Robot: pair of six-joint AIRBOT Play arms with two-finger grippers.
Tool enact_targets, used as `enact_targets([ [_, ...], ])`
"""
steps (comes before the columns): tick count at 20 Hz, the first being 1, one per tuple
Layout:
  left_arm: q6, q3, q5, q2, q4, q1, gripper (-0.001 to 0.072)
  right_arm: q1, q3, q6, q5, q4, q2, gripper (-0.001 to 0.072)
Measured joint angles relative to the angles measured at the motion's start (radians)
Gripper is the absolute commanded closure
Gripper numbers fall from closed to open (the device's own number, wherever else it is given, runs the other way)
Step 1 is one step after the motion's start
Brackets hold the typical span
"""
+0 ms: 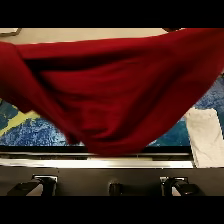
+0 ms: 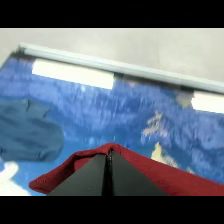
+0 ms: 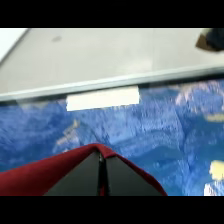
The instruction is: Fold the clothes and pants, and hang the long-sleeved shirts on hangers.
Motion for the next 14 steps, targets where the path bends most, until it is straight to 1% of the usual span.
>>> enact_targets([
  [4, -0.005, -0.192, 0.031, -0.137, -0.003, 0.000, 0.0693, 0.002, 0.001, 0.038, -0.024, -0.005, -0.299, 0.0688],
  [9, -0.007, -0.362, 0.156, -0.422, -0.034, 0.000, 0.0693, 0.021, 0.001, 0.048, -0.137, 0.113, -0.684, 0.0688],
  [12, -0.007, -0.393, 0.210, -0.591, -0.042, 0.000, 0.0694, 0.051, 0.001, 0.053, -0.202, 0.176, -0.844, 0.0688],
  [14, -0.007, -0.402, 0.226, -0.672, -0.045, 0.000, 0.0693, 0.076, 0.001, 0.062, -0.218, 0.199, -0.919, 0.0681],
])
